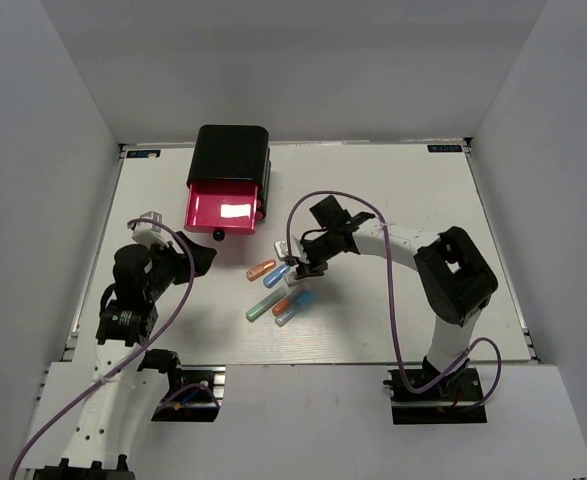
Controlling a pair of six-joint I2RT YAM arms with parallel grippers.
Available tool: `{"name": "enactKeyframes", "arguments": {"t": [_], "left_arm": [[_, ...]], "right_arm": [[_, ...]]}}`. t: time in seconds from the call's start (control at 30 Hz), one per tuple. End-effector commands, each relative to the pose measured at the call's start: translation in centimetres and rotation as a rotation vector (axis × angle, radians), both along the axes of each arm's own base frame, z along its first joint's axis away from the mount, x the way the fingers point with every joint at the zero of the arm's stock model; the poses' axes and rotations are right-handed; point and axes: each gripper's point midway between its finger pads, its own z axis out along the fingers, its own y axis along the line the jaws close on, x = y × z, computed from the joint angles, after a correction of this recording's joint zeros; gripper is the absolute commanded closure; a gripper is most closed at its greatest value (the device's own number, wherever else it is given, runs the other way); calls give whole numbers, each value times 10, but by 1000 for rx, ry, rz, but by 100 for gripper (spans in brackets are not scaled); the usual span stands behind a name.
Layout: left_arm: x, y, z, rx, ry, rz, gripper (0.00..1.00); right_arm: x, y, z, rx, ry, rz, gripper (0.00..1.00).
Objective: Sort the stationery into containers
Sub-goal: Pick up the stationery from the center of the board.
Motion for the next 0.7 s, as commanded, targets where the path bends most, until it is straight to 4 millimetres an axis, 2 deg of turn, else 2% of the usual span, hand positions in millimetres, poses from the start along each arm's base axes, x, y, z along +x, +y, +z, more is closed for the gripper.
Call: {"name": "enactKeyframes", "arguments": {"t": [0.0, 0.1, 0.4, 0.43, 0.47, 0.57, 0.6, 0.67], "left_arm": [[-5, 5, -10, -15, 45, 36, 24], [-4, 2, -18, -21, 82, 32, 24], [4, 0, -18, -54, 94, 46, 23], [4, 0, -18, -54, 94, 46, 23], [4, 0, -18, -54, 94, 46, 23], [6, 0, -20, -62, 96, 50, 23], [7, 1, -22, -68, 95, 62, 23], [9, 0, -25, -78, 100, 66, 23]], "right_arm": [[7, 7, -1, -3, -44, 17, 54], [8, 7, -11, -21, -40, 12, 55], [23, 9, -33, -79, -69, -26, 52], [22, 8, -41, -94, -62, -26, 52], [26, 9, -39, -91, -69, -32, 52], [24, 9, -46, -113, -62, -30, 57], [24, 8, -44, -112, -62, -31, 67], [20, 4, -44, -127, -45, -28, 77]]}}
